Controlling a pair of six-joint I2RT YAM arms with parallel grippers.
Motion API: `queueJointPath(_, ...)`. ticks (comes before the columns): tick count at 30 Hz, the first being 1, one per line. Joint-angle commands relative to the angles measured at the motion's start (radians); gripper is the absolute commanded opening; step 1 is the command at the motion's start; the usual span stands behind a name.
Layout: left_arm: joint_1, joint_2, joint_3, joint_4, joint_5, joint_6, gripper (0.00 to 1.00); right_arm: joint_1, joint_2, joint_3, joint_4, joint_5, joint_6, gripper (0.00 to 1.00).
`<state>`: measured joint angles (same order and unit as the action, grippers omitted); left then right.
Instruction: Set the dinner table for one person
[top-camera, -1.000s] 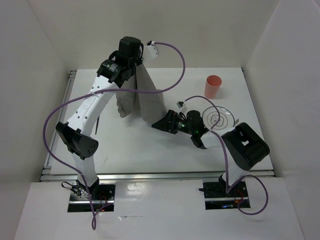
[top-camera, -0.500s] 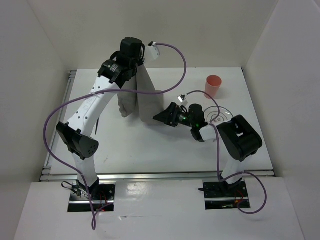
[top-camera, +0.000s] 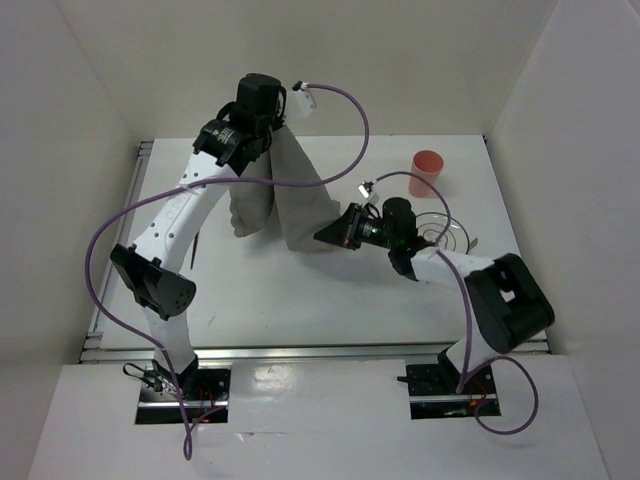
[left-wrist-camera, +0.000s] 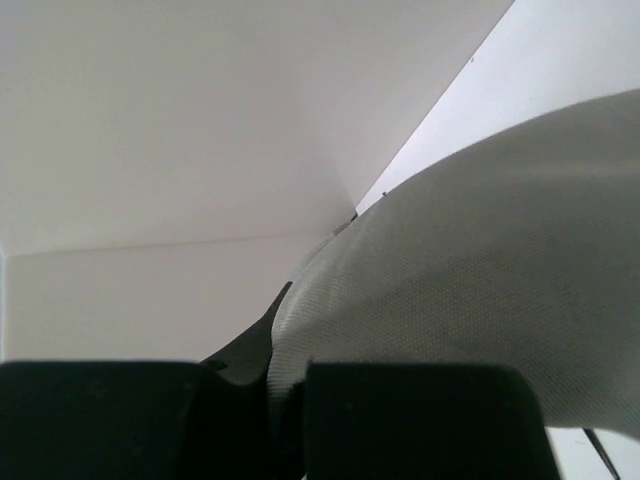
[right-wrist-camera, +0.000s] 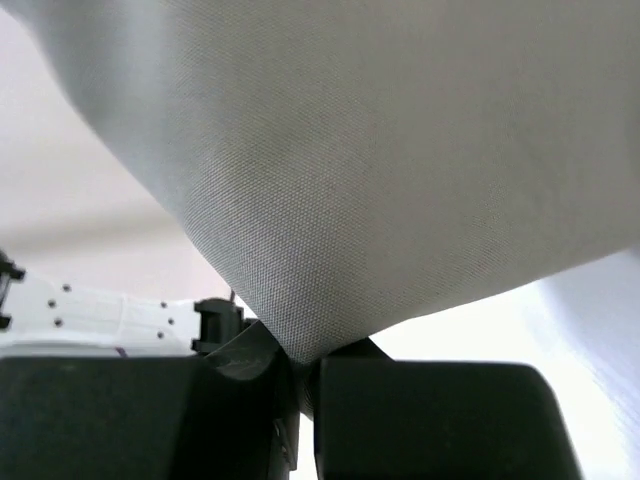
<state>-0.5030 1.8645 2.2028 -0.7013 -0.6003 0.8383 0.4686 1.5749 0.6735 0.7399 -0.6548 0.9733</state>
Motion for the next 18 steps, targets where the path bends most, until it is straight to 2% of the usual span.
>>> queueJointPath(1, 0.044, -0.086, -0.033, 0.08, -0.021, -0.001, 0.0, -0.014, -0.188, 0.173, -0.392, 0.116, -0.186, 0.0)
queueJointPath(3, 0.063, -0.14, -0.086, 0.069, -0.009, 0.01, 0.0, -0.015, -0.242, 0.266, -0.602, 0.229, -0.284, 0.0)
queueJointPath(4, 0.073, -0.163, -0.15, 0.069, 0.003, 0.027, 0.0, -0.015, -0.274, 0.363, -0.775, 0.257, -0.376, 0.0)
queueJointPath(7, 0.073, -0.254, -0.26, 0.069, 0.026, 0.039, 0.0, -0.015, -0.299, 0.493, -1.015, 0.303, -0.491, 0.0)
queueJointPath(10, 0.073, -0.294, -0.27, 0.013, 0.04, 0.001, 0.0, -0.024, -0.299, 0.645, -1.198, 0.367, -0.577, 0.0)
queueJointPath(13, 0.073, -0.339, -0.261, -0.07, 0.068, -0.065, 0.0, -0.036, -0.289, 0.736, -1.292, 0.412, -0.59, 0.0)
queueJointPath(18, 0.073, -0.392, -0.391, -0.089, 0.103, -0.137, 0.0, -0.102, -0.236, 0.827, -1.353, 0.359, -0.59, 0.0)
